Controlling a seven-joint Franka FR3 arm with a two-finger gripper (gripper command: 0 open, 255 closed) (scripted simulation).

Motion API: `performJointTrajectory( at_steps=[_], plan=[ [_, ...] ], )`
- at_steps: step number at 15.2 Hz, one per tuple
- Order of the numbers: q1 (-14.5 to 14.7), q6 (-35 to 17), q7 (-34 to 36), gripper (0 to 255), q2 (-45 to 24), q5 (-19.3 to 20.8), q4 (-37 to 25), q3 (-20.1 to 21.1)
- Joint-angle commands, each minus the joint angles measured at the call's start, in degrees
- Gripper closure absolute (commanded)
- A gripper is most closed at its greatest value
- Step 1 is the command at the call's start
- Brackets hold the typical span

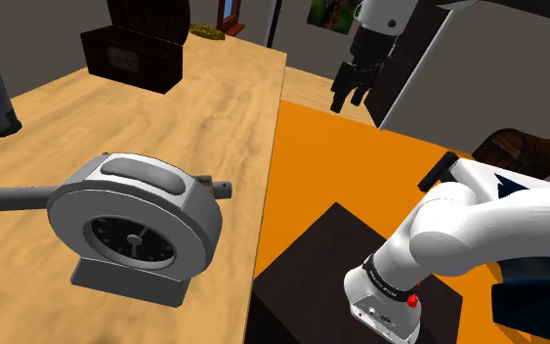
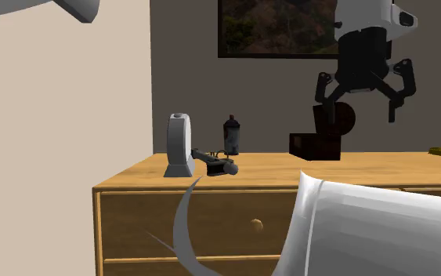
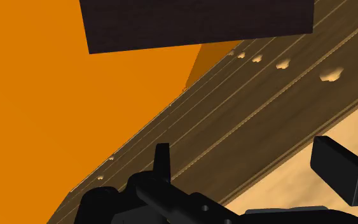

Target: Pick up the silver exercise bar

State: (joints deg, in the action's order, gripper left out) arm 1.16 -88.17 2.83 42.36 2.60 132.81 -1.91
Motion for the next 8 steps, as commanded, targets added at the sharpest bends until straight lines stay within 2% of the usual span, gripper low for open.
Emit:
performJointTrajectory(
  at_steps=[1, 8],
  plan=[
    [0.0, 0.0, 0.0, 0, 0.0, 0.0, 0.0, 0.0],
    [4.57, -6.74, 1.45, 0, -8.09, -2.91, -2.66, 5.71]
  ],
)
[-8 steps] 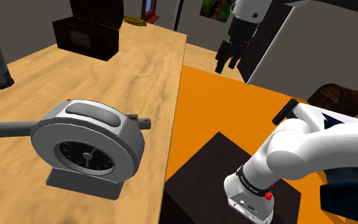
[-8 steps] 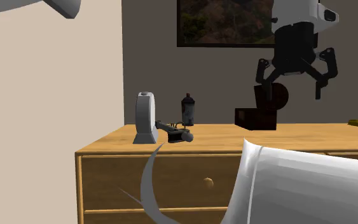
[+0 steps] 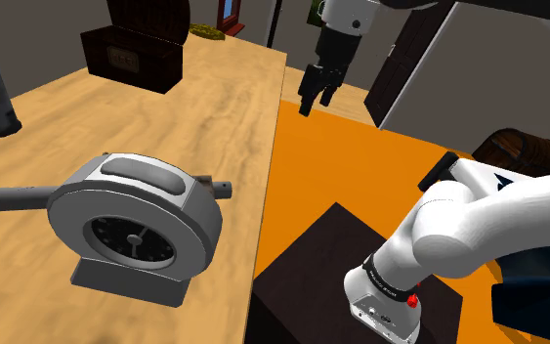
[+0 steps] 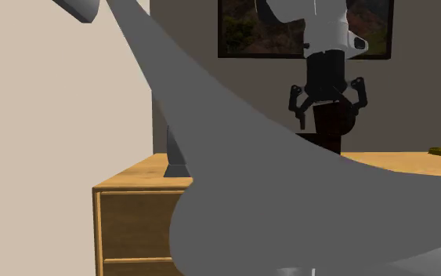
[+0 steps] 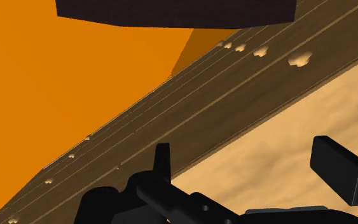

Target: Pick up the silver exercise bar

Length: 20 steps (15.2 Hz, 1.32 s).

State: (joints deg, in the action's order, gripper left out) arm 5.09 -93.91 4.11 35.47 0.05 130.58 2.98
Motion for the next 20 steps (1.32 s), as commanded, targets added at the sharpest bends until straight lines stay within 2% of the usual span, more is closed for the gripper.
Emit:
performJointTrajectory(
  at_steps=[1, 11, 20],
  plan=[
    [1.22, -1.89, 0.38, 0, -2.43, -0.65, -0.97, 1.64],
    [6.31, -9.38, 2.7, 0, -15.75, -1.3, -8.69, 9.91],
    [10.43, -13.54, 5.87, 0, -29.02, 2.35, -18.79, 17.18]
  ],
)
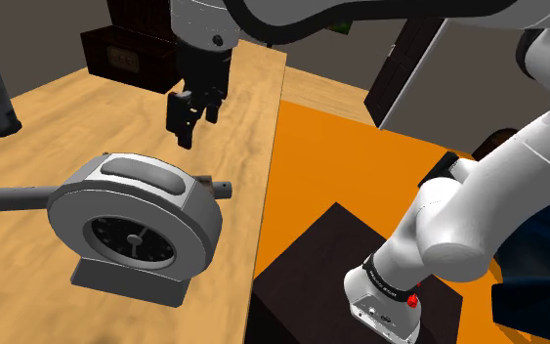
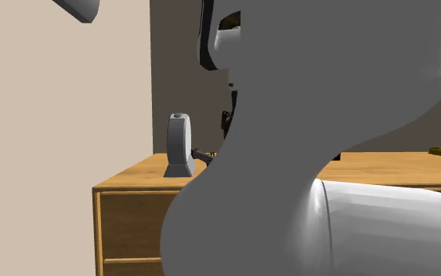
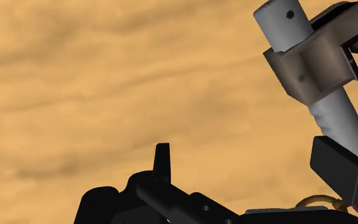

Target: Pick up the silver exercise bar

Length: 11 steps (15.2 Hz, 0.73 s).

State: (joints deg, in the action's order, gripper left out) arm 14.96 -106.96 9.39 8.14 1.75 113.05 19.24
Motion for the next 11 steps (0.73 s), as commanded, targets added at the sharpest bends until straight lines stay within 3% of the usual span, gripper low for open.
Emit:
performJointTrajectory(
  at_steps=[1, 11],
  plan=[
    [1.09, -0.77, 1.01, 0, -3.26, 1.33, -2.57, 1.66],
    [8.32, -1.08, 5.37, 0, -19.91, 10.66, -17.8, 7.53]
  ],
)
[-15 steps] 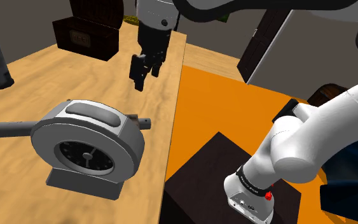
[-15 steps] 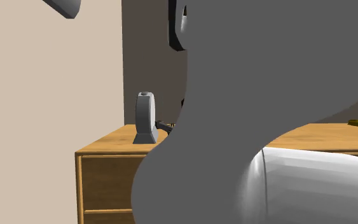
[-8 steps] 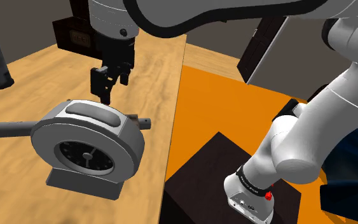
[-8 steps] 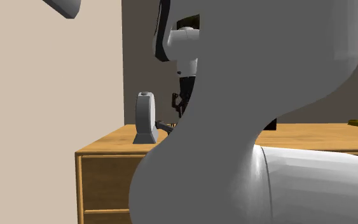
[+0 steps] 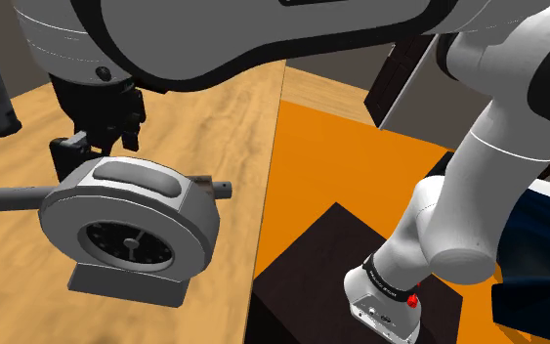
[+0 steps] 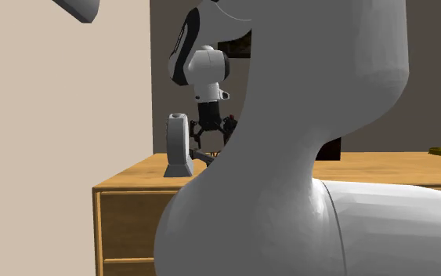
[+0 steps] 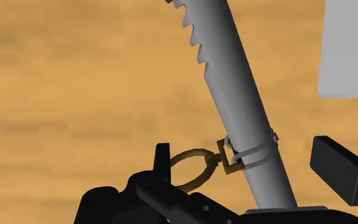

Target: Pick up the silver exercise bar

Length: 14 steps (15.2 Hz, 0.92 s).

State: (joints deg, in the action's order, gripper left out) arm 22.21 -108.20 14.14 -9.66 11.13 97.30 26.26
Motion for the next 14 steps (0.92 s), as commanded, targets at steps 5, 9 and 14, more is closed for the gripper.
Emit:
performJointTrajectory(
  at_steps=[5, 9, 14],
  plan=[
    [1.3, -2.67, 1.23, 0, -2.97, 1.94, 0.06, 0.44],
    [1.29, -5.2, 1.74, 0, -3.5, 2.39, 2.15, 0.31],
    [1.31, -5.17, 1.75, 255, -3.63, 2.45, 2.01, 0.29]
  ],
)
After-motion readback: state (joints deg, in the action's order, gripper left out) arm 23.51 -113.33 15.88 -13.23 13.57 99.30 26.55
